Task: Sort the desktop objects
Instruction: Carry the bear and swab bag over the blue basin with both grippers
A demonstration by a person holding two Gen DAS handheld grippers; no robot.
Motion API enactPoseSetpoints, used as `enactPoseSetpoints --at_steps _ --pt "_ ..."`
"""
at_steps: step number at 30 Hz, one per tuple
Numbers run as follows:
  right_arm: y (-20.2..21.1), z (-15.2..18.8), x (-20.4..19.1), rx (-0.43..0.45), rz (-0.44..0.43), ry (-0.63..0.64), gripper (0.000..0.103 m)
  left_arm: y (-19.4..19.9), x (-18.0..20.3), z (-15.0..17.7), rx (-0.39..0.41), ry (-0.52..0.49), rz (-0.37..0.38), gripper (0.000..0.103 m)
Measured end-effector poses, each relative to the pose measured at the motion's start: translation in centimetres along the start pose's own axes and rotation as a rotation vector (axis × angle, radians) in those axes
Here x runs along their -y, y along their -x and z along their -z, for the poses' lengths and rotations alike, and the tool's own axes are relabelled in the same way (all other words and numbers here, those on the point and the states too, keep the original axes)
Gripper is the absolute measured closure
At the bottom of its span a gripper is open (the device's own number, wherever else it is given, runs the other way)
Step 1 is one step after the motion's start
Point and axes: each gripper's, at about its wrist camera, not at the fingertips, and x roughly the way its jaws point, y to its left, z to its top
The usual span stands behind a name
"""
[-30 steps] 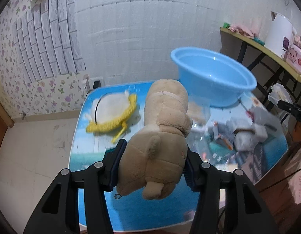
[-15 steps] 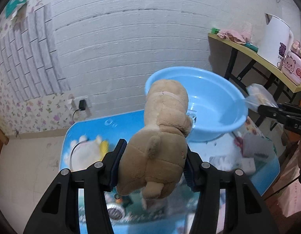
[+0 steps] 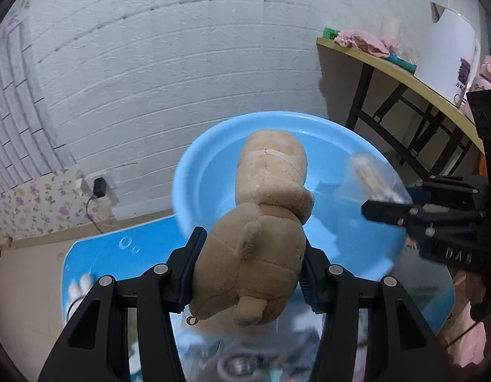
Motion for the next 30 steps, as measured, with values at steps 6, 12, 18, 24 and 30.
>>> enactPoseSetpoints --at_steps 6,12,18,24,30 --pt "-3.3 -1.3 0.7 -0.105 -0.001 0.021 0.078 -4.0 1.0 -1.5 -0.054 -0.05 -0.012 0.05" --pt "-5.3 -2.0 0.5 -0.154 0.032 0.07 0.078 -6.4 1.7 -2.0 -0.091 -0.08 -0.012 0.05" --pt "-6.1 -2.2 1.3 -0.184 0.013 0.056 0.077 -5.9 1.5 -1.8 -0.073 -0.088 -0.003 0.05" --pt "-6.3 -1.9 0.5 -0.194 0.003 0.068 0.076 -4.3 0.9 -1.5 -0.05 -0.077 -0.01 0.048" --pt "-6.4 -1.8 0.0 -0.213 0.021 0.066 0.07 -1.8 0.1 -1.0 0.004 -0.04 -0.014 0.026"
